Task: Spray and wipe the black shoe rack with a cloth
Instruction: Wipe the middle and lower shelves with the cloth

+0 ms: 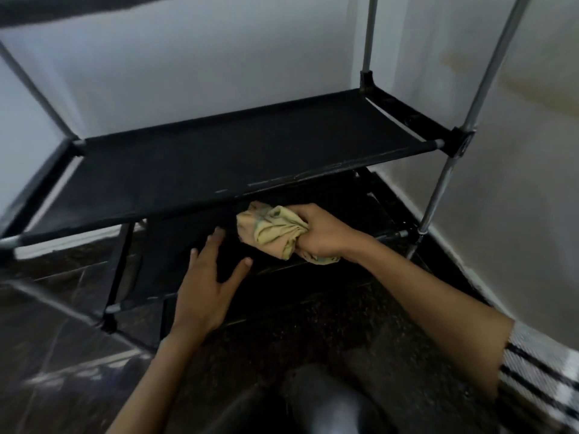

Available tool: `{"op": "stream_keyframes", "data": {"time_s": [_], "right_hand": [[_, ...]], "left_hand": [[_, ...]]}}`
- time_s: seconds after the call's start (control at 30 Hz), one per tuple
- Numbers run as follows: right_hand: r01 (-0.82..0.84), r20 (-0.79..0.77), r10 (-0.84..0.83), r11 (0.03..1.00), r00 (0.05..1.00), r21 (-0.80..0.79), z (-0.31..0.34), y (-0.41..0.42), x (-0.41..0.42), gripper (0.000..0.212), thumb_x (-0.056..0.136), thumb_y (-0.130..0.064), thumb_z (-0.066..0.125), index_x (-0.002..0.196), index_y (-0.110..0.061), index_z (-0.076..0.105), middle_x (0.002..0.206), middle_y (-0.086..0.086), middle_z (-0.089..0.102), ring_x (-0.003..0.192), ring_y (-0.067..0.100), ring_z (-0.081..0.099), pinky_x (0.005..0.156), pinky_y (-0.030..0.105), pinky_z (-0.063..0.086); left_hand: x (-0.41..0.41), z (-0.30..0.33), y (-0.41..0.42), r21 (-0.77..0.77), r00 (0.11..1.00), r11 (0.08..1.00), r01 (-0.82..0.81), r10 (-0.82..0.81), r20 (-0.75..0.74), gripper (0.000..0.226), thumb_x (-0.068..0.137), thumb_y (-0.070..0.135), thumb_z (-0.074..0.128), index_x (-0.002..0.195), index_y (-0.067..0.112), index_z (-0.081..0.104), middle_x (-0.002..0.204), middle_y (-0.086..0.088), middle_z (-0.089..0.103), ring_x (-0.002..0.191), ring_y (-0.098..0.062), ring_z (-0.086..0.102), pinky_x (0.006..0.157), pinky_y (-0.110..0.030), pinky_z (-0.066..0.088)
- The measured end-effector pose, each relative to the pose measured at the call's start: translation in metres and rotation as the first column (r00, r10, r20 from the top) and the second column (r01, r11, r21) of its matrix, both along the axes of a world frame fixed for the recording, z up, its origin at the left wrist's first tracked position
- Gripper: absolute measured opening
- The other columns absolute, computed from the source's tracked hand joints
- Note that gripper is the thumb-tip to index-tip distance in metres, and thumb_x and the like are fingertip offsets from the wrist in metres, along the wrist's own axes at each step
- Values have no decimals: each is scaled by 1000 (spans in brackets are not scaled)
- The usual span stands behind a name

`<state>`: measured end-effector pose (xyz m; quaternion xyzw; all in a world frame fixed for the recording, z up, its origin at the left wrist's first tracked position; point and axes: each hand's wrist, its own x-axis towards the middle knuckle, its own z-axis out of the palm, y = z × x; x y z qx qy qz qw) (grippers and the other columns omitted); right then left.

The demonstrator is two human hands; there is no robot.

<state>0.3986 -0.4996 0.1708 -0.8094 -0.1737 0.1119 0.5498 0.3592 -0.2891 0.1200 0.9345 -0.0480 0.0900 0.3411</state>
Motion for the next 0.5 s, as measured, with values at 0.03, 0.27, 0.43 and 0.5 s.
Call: {"op": "stream_keyframes", "data": {"time_s": [0.03, 0.27, 0.43, 0.5], "right_hand": [[-19, -8, 19, 1000, 1000, -8, 4, 0, -7, 35, 86, 3, 59, 119, -7, 60, 101, -6, 62, 86, -4, 56, 70, 0, 41], [-271, -190, 233, 940, 954, -206, -48, 3, -55, 26, 89, -1, 58, 105, -21, 64, 105, -11, 66, 96, -5, 60, 86, 18, 49], [-306, -346, 177, 880, 921, -363, -124, 35, -61, 22, 89, -13, 60, 107, -26, 65, 109, -8, 66, 108, 17, 60, 93, 35, 48], [-245, -282, 107, 819, 953, -519, -147, 50, -55, 33, 88, -18, 59, 119, -28, 61, 120, -4, 63, 114, 21, 57, 96, 41, 45]], "left_hand": [[-11, 1, 12, 20, 999, 999, -35, 36, -14, 82, 75, 69, 42, 146, 34, 23, 153, 9, 26, 141, -12, 11, 111, -39, 25], [-96, -43, 87, 145, 986, 983, -115, 130, -101, 62, 86, 40, 61, 141, 33, 35, 141, 5, 48, 116, -16, 58, 91, -30, 46], [-103, -94, 120, 154, 944, 982, -111, 152, -291, 67, 91, 39, 55, 148, 26, 22, 153, 7, 28, 133, -15, 40, 102, -32, 39], [-91, -108, 129, 180, 924, 979, -99, 157, -348, 72, 91, 43, 52, 149, 23, 17, 156, 5, 21, 137, -15, 34, 104, -34, 37]]}}
